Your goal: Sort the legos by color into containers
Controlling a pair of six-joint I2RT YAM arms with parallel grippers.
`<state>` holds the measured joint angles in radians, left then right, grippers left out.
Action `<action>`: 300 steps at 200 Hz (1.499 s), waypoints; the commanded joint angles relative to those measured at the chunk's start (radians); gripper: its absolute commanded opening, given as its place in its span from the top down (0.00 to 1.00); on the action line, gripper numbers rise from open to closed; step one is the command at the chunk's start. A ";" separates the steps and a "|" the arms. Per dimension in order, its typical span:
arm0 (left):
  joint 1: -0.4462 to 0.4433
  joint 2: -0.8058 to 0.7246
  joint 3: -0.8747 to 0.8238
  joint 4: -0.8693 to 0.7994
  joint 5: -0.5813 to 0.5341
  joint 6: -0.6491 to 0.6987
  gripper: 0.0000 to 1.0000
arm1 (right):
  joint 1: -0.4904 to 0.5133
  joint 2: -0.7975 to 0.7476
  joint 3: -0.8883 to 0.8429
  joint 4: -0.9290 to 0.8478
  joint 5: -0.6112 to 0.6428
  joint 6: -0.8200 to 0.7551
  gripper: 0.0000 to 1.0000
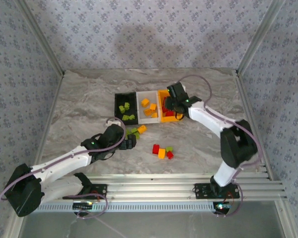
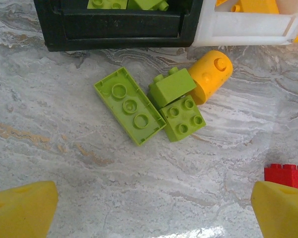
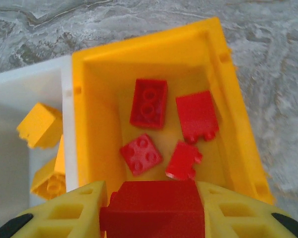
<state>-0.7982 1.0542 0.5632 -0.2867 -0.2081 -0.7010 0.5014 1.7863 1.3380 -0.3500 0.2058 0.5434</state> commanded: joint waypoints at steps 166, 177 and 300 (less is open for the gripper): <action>-0.230 0.451 0.309 0.049 0.083 0.195 0.09 | 0.023 -0.337 -0.335 0.093 -0.043 0.049 0.26; -0.237 0.503 0.339 0.032 0.072 0.202 0.12 | 0.025 -0.386 -0.384 0.100 -0.040 0.054 0.26; -0.215 0.550 0.319 -0.076 0.030 0.172 0.37 | 0.029 -0.610 -0.530 0.100 0.004 0.067 0.25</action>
<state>-1.0218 1.6100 0.8959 -0.2657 -0.1722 -0.5282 0.5243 1.1912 0.8192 -0.2565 0.1875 0.5949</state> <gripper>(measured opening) 0.614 0.747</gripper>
